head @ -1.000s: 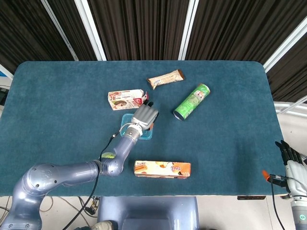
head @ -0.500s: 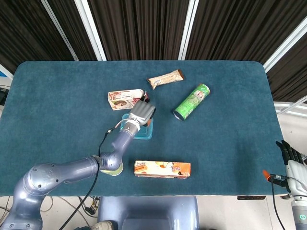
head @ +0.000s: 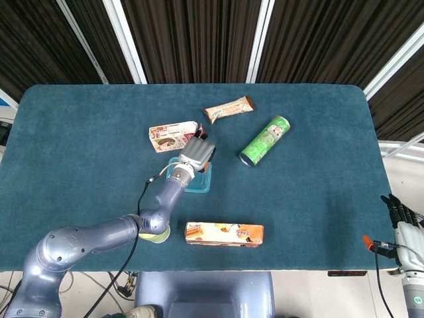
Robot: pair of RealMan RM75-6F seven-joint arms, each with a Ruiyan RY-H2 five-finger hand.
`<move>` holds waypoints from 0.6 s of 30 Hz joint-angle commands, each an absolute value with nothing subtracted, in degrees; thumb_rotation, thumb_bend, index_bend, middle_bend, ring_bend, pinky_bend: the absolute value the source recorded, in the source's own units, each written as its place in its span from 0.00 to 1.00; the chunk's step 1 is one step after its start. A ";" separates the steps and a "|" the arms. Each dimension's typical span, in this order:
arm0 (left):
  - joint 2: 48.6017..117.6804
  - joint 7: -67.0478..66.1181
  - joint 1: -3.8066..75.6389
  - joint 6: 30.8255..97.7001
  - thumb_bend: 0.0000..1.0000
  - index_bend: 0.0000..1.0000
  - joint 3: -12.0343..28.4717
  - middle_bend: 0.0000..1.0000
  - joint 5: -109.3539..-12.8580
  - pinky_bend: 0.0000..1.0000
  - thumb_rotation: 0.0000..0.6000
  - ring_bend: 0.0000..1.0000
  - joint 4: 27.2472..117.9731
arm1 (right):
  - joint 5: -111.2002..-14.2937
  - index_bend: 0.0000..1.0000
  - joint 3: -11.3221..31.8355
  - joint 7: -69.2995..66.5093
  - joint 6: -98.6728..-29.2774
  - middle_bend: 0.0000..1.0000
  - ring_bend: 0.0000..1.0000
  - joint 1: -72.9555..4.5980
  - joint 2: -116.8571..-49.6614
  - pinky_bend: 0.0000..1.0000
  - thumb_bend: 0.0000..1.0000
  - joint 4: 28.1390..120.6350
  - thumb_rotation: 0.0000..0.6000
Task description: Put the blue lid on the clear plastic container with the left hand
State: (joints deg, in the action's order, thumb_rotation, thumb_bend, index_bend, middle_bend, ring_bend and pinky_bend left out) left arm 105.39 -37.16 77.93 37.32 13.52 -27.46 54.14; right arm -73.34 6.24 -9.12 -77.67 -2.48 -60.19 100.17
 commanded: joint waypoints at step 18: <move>106.93 -39.72 78.58 37.30 0.52 0.67 12.65 0.56 -26.17 0.10 1.00 0.13 52.42 | -73.16 0.10 6.29 -9.22 -77.52 0.00 0.00 -2.45 -60.04 0.00 0.29 100.27 1.00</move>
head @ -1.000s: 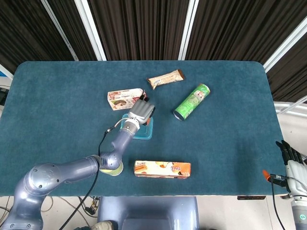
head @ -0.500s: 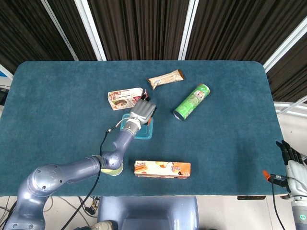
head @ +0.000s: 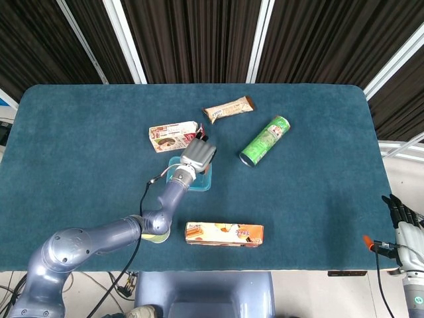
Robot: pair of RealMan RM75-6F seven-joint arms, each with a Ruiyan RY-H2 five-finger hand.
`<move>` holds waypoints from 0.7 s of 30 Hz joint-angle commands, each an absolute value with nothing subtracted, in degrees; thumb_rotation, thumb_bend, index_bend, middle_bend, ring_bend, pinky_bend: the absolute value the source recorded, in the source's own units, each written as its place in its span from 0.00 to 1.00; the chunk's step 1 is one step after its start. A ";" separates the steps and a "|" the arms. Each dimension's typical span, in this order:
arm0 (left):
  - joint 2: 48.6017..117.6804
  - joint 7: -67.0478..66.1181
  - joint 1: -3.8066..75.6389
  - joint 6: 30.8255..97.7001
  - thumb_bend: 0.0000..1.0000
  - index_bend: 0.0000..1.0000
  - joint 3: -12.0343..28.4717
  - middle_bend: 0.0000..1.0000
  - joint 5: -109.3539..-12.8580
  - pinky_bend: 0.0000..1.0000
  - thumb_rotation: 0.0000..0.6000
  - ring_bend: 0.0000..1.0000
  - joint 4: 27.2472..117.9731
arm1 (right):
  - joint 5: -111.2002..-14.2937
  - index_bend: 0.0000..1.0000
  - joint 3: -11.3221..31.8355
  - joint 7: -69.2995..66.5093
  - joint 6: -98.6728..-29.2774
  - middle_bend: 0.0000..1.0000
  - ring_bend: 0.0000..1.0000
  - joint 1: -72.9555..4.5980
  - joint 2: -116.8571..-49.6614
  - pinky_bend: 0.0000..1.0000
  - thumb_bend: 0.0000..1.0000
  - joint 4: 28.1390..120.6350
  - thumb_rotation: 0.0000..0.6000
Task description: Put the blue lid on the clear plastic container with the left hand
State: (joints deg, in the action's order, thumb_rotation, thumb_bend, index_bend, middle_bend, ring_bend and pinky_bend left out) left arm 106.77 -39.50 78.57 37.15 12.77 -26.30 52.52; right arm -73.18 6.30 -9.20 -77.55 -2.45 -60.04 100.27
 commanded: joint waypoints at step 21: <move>108.92 -39.99 78.44 36.11 0.52 0.67 12.85 0.56 -26.61 0.10 1.00 0.13 49.40 | -73.18 0.10 6.35 -9.48 -77.52 0.00 0.00 -2.39 -59.90 0.00 0.29 100.29 1.00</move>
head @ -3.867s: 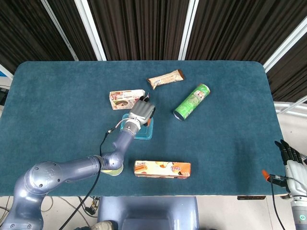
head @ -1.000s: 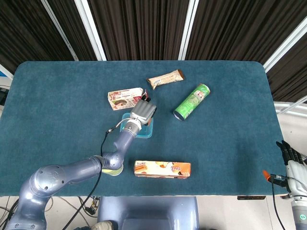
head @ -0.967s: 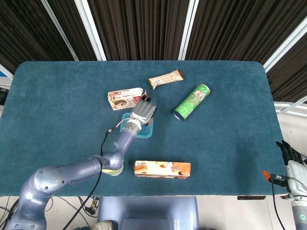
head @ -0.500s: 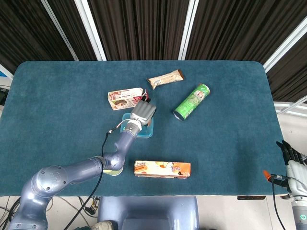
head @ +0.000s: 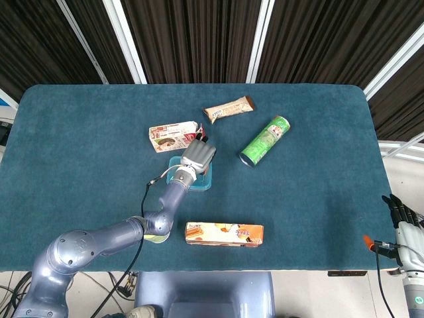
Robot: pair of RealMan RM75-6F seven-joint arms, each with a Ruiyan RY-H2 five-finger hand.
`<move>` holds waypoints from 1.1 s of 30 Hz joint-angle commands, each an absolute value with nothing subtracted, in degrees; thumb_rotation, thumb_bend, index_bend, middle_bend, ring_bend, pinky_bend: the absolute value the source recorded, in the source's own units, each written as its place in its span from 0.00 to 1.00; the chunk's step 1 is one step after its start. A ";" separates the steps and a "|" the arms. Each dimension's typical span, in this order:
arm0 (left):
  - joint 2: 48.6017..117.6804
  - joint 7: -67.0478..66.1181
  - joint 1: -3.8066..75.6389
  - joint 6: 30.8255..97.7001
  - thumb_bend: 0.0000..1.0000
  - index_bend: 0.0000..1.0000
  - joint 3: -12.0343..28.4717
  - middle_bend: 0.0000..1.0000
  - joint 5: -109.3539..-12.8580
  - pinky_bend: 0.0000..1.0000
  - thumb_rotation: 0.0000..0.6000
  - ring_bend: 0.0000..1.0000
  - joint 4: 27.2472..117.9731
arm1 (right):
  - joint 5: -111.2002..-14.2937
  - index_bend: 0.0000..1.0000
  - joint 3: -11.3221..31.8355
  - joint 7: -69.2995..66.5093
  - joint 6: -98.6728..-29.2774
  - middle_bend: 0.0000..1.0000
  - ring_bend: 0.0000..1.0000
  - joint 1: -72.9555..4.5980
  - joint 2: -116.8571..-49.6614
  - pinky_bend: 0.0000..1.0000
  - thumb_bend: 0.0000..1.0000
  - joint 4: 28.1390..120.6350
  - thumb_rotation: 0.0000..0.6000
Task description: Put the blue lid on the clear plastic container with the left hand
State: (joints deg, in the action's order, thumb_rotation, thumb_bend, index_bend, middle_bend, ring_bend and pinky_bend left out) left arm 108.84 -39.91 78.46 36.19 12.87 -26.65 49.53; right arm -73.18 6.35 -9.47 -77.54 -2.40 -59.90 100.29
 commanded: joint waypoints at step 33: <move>109.33 -41.70 77.83 36.72 0.52 0.67 12.67 0.56 -26.84 0.10 1.00 0.13 50.14 | -73.72 0.10 6.28 -9.48 -77.91 0.00 0.00 -2.29 -59.91 0.00 0.29 100.23 1.00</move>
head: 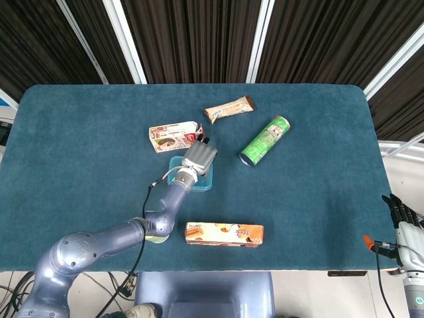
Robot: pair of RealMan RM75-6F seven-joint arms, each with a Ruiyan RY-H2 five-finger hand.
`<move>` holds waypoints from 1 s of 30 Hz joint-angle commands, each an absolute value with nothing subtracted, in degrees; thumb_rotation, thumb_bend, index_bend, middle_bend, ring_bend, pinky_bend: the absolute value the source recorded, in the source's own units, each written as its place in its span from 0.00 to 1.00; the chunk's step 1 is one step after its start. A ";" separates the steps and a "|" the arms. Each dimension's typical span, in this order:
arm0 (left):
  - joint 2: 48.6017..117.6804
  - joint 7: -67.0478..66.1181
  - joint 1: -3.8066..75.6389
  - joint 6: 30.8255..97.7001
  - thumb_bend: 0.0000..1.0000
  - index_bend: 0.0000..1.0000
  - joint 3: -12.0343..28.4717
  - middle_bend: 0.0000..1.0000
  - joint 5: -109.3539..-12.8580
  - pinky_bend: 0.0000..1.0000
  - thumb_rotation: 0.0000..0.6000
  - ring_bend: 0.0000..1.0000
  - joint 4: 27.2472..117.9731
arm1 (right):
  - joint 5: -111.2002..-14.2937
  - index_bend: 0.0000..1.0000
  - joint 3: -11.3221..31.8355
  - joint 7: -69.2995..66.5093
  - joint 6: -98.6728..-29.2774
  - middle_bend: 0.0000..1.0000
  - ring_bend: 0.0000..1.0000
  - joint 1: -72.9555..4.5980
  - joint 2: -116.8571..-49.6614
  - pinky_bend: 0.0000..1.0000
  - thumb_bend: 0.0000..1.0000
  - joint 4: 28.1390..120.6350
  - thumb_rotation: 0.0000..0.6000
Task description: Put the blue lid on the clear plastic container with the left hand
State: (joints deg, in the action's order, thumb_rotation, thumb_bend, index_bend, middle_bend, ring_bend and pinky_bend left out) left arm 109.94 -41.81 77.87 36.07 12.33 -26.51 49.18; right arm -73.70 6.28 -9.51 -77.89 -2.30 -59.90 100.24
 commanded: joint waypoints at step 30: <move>91.66 -39.72 72.68 44.07 0.52 0.68 9.64 0.57 -33.26 0.09 1.00 0.13 79.78 | -73.49 0.10 6.26 -9.25 -77.80 0.00 0.00 -2.31 -60.01 0.00 0.29 100.40 1.00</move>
